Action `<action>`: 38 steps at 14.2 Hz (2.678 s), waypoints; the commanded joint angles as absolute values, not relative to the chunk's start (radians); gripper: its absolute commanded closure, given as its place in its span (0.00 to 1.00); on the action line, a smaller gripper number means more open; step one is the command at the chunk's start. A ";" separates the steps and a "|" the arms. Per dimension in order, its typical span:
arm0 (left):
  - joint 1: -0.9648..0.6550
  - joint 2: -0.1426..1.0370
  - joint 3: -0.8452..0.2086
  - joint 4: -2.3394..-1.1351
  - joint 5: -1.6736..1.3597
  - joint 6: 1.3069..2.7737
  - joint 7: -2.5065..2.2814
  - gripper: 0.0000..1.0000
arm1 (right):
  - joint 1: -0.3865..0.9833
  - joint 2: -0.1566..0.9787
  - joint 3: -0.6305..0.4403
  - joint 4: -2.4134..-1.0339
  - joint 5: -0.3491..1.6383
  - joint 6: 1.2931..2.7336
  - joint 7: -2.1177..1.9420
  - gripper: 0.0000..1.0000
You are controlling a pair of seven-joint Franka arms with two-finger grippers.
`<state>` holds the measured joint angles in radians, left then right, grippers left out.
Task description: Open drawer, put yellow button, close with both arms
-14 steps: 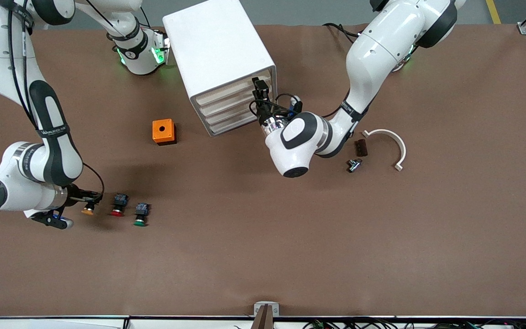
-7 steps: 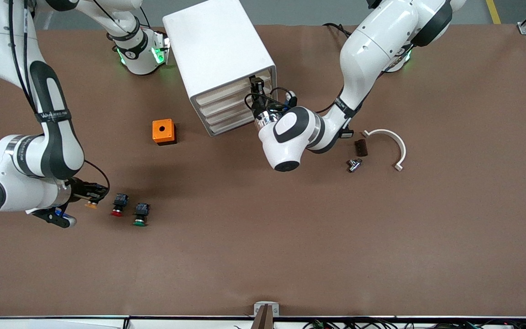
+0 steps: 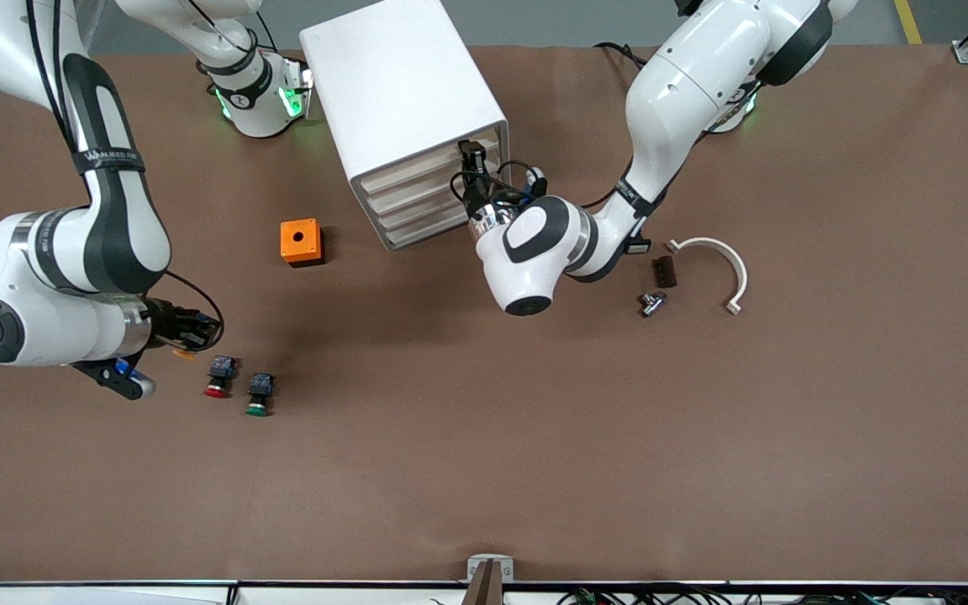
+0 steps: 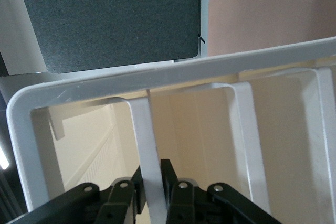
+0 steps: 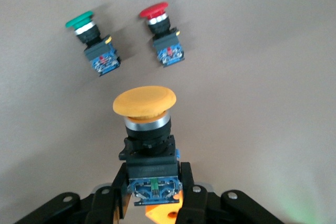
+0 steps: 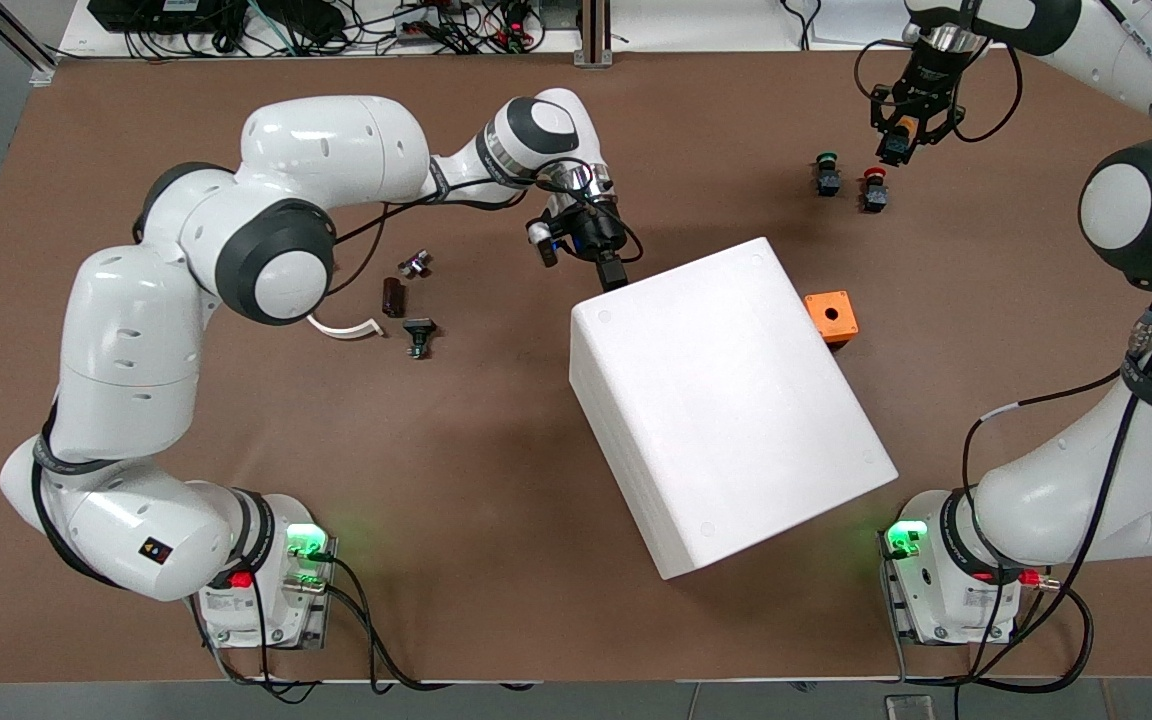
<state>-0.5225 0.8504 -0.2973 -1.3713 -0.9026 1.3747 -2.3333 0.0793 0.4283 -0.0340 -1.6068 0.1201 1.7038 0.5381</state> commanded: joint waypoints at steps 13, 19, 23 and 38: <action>-0.362 0.857 -0.253 -1.345 -0.965 1.385 -2.327 0.80 | 0.351 0.241 -0.037 -1.634 0.252 1.586 1.136 1.00; -0.316 0.857 -0.253 -1.339 -0.977 1.411 -2.326 0.79 | 0.506 0.195 -0.037 -1.652 0.301 1.600 1.431 1.00; -0.307 0.853 -0.246 -1.338 -0.960 1.413 -2.239 0.19 | 0.590 0.129 -0.037 -1.744 0.302 1.669 1.598 1.00; -0.386 0.772 -0.173 -1.197 -0.424 1.486 -1.258 0.01 | 0.856 0.110 -0.038 -1.921 0.290 1.986 2.058 0.91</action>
